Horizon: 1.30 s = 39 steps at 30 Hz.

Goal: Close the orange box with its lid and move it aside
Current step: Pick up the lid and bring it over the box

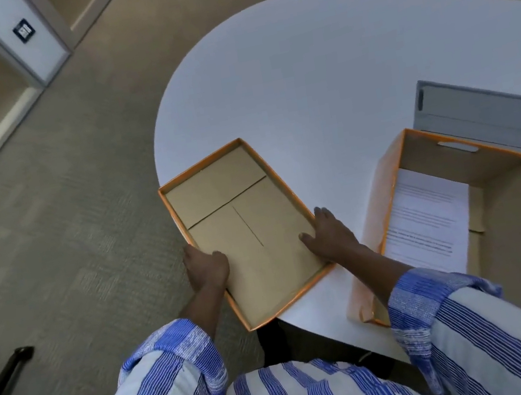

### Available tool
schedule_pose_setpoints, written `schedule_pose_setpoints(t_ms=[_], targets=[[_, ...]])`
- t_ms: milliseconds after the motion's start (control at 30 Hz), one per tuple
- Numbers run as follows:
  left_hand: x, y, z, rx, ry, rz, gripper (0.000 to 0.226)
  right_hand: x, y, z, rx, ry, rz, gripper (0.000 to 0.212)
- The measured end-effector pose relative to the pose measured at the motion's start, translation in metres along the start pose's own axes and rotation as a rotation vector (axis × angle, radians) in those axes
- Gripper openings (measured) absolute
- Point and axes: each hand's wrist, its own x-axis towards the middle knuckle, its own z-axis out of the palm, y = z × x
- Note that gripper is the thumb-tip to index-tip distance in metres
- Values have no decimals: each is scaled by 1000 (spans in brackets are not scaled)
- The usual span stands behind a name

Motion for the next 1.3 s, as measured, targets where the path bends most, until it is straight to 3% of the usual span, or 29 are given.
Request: schedule_pose_setpoints(t_ms=[133,233,300,400,600,733,867,933,1100,1233,1300], targets=[[4,6,0,-159,26,-63,65,2,2,-1,6,4,26,69],[6,18,-1,-358,4,-62,36,2,0,-7,58,12,75,69],[8,31,-2,-424,-12,-4,30,0,-7,-14,59,30,95,70],[5,58,-2,-483,-41,139,34,-4,-31,-31,103,108,12,69],[-28,120,4,-632,-141,299,51,-25,-97,-73,374,158,-282,38],[-47,146,13,-704,-215,302,57,-30,-104,-93,219,182,-279,25],[-54,149,23,-667,-295,311,57,-35,-94,-117,281,246,-264,18],[-54,145,29,-587,-328,275,57,-42,-85,-133,403,265,-260,24],[-58,118,49,-347,-440,29,55,-67,-53,-172,987,164,-236,25],[-69,112,57,-502,-716,-130,54,-80,-18,-183,1378,31,-194,39],[-72,117,62,-547,-756,-140,48,-84,2,-184,1450,9,-193,41]])
